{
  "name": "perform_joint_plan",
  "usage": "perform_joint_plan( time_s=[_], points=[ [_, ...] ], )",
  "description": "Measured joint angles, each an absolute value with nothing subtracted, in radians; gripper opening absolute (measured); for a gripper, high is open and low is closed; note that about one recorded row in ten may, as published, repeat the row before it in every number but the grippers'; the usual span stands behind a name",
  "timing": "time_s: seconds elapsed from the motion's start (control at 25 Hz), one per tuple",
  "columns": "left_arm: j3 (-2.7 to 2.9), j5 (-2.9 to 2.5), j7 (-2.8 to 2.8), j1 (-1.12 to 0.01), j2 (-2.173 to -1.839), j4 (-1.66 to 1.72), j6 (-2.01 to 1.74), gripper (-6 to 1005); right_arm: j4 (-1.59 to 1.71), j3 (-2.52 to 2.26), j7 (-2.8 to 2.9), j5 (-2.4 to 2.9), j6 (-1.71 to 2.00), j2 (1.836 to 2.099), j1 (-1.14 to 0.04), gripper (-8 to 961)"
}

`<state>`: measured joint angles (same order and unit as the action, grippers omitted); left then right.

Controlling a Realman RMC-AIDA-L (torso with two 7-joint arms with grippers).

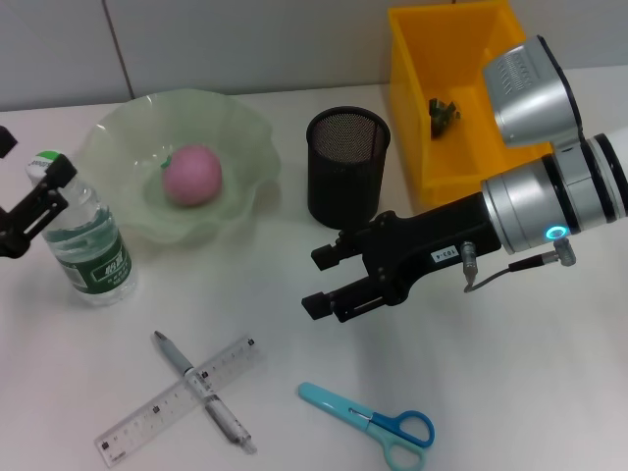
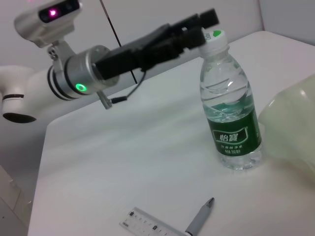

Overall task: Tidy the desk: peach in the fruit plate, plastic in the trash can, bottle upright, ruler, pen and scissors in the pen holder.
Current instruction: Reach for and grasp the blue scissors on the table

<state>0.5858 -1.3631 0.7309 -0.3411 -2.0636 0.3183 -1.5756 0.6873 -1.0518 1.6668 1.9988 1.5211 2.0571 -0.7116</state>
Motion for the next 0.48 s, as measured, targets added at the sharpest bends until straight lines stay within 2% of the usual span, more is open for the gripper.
perform_joint_plan(
  time_s=[0.2,0.48],
  points=[
    [0.577,-1.364,0.797,-0.31,-2.06,0.383,-1.686,792,0.689,-1.042,1.669,1.995,1.52,2.058,-0.706,753],
    [0.677,-1.435,1.034,-0.264,-2.035,0.556,-1.818,788,0.687,-1.05,1.683,1.998,1.521,2.062,-0.712,753]
  ],
)
